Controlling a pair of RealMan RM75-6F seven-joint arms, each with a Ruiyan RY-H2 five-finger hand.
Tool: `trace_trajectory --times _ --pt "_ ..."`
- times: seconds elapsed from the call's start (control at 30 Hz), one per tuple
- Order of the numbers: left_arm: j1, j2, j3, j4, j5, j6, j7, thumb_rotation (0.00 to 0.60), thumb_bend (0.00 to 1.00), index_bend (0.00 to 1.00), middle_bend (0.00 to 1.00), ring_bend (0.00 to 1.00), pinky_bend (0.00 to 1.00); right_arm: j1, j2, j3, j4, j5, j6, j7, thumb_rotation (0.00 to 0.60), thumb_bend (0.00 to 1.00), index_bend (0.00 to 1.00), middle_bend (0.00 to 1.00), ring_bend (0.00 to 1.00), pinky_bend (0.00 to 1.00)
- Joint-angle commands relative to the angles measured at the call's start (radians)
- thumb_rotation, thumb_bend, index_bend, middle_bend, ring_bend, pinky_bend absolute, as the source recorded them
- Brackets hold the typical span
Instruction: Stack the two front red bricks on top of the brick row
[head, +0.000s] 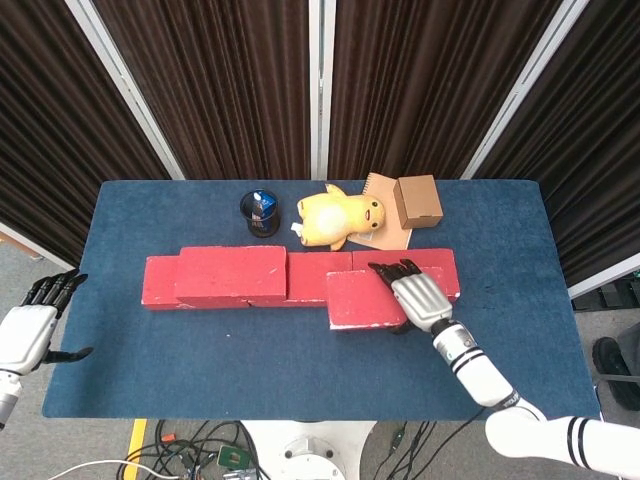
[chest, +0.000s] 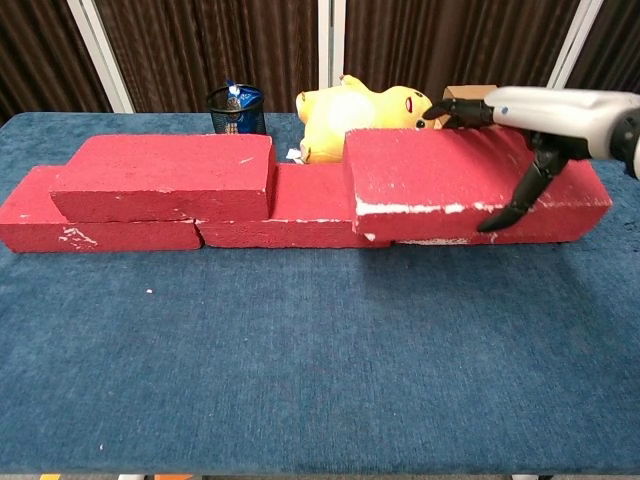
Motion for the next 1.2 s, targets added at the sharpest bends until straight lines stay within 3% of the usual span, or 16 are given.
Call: trace_trajectory --times 0.03,0.23,0.33,0.73,1.2 --pt "0.004 -0.005 -0.005 -0.006 -0.006 0.011 0.018 0.6 0.05 0.0 0.0 0.0 0.0 0.064 0.018 0.041 0.09 -0.035 -0.1 0.098 0.6 0.07 0.0 0.13 0.11 0.04" --pt "0.015 -0.03 -0.019 -0.001 -0.015 0.048 0.044 0.6 0.05 0.0 0.0 0.0 0.0 0.131 0.003 0.058 0.194 -0.037 -0.173 0.146 0.6 0.07 0.0 0.13 0.1 0.03" --pt "0.013 -0.032 -0.02 0.002 -0.021 0.04 0.042 0.6 0.05 0.0 0.0 0.0 0.0 0.154 -0.025 0.055 0.231 0.013 -0.174 0.133 0.6 0.07 0.0 0.13 0.1 0.03" --pt "0.011 -0.02 -0.011 0.014 -0.029 0.005 -0.005 0.6 0.05 0.0 0.0 0.0 0.0 0.251 -0.129 0.02 0.278 0.219 -0.142 -0.003 0.6 0.08 0.0 0.12 0.07 0.02" --pt "0.006 -0.016 0.001 0.055 -0.006 -0.025 -0.11 0.6 0.05 0.0 0.0 0.0 0.0 0.35 -0.171 0.014 0.325 0.37 -0.192 -0.016 0.6 0.08 0.0 0.12 0.06 0.01"
